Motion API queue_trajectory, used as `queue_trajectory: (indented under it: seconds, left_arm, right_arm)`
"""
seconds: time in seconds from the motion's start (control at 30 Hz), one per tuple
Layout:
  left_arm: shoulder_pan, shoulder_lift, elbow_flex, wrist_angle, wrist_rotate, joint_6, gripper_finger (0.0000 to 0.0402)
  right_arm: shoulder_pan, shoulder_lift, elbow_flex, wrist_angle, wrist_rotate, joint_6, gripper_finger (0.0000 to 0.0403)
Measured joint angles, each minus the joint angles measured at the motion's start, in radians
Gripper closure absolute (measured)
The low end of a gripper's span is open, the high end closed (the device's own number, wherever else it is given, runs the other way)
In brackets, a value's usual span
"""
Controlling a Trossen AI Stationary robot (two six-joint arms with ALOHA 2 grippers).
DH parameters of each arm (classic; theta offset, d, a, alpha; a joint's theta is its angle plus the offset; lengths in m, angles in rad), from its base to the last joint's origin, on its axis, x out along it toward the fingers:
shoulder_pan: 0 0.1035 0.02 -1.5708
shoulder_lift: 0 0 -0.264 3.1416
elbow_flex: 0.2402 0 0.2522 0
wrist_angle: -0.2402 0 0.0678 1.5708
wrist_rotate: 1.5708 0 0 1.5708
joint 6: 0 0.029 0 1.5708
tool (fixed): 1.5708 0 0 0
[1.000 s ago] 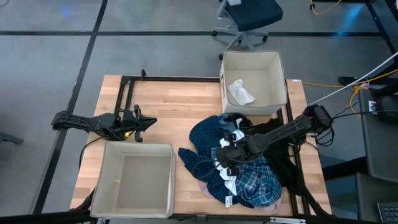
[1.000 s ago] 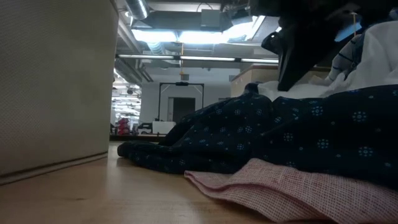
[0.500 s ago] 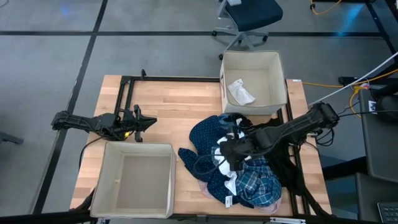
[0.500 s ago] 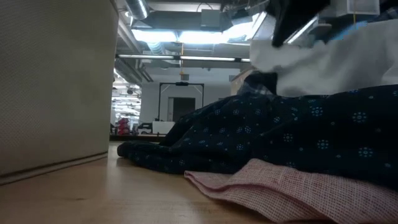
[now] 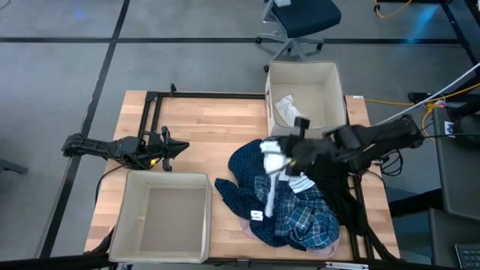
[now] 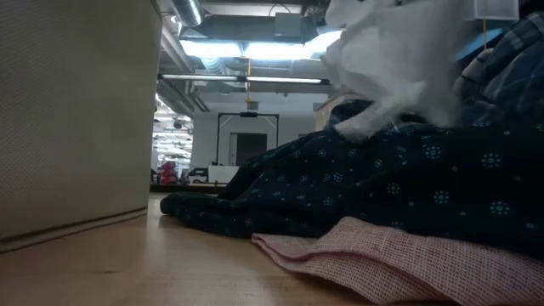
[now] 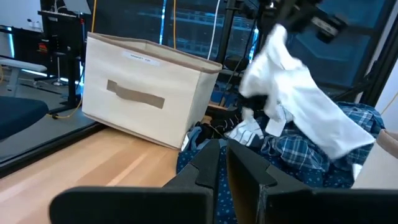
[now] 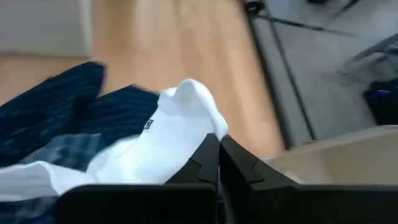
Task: Sort clothes
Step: Put the white sock into the top laundry organizer
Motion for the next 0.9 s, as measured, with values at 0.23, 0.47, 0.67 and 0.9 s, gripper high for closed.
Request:
queue_trajectory:
  seconds: [0.23,0.47,0.67,0.9]
  left_arm:
    - [0.0,0.0,0.0,0.0,0.0,-0.017,0.0382]
    - [0.0,0.0,0.0,0.0,0.0,-0.018,0.0382]
    - [0.0,0.0,0.0,0.0,0.0,-0.019,0.0382]
    - [0.0,0.0,0.0,0.0,0.0,-0.017,0.0382]
  right_arm:
    - [-0.136,-0.066,0.025,0.008,0.028,-0.08,0.0396]
    - [-0.214,-0.06,0.014,0.019,-0.085,-0.066,0.0396]
    - [-0.198,-0.011,-0.133,0.072,-0.3,0.01,0.0395]
    - [-0.174,0.039,-0.361,0.23,-0.416,0.11,0.0395]
